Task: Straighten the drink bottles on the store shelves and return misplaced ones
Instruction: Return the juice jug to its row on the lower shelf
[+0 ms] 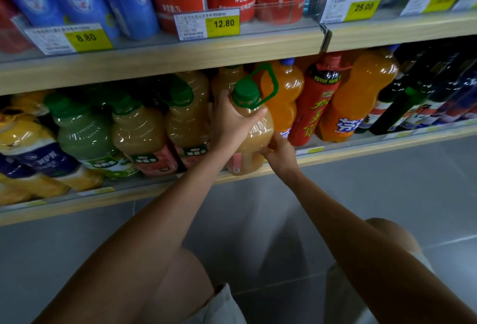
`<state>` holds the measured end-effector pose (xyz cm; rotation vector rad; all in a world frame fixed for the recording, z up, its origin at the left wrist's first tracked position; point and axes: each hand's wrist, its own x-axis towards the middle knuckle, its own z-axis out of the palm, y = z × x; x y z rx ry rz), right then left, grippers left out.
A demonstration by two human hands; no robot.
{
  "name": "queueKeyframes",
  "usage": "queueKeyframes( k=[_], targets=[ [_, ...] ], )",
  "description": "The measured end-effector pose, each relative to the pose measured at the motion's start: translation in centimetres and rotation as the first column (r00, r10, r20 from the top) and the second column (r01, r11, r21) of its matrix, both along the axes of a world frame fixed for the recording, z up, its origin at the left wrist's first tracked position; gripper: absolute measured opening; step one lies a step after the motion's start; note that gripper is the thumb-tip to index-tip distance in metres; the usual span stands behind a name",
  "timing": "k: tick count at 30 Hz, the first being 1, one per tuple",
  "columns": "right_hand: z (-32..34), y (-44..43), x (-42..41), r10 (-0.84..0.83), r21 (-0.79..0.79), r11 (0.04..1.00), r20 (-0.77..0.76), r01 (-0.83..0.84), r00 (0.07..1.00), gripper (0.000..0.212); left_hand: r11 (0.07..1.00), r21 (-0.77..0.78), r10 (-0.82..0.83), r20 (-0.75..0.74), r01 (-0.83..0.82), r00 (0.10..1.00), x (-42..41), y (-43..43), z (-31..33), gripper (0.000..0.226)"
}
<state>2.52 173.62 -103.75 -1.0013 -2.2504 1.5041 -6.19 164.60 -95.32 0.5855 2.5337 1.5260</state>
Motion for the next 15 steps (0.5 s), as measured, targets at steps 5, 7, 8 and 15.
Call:
queueKeyframes(
  k=[5, 7, 8, 15],
  targets=[
    [-0.6, -0.1, 0.3, 0.011, -0.015, 1.0, -0.068, -0.012, 0.998, 0.04, 0.978, -0.081, -0.196, -0.011, 0.194, 0.981, -1.0, -0.9, 0.1, 0.078],
    [-0.5, -0.2, 0.4, 0.026, -0.023, 0.999, -0.097, -0.028, 0.995, 0.042, 0.952, -0.047, -0.3, 0.056, 0.302, 0.952, -1.5, -1.9, -0.2, 0.078],
    [-0.5, -0.2, 0.4, 0.032, -0.026, 0.999, -0.108, -0.035, 0.994, 0.044, 0.944, -0.034, -0.326, 0.071, 0.329, 0.943, -1.6, -2.3, -0.2, 0.078],
    [-0.2, -0.8, -0.5, 0.048, -0.068, 0.996, -0.178, -0.061, 0.983, 0.048, 0.992, 0.034, -0.121, -0.035, 0.122, 0.992, -1.5, -2.0, -0.9, 0.076]
  ],
)
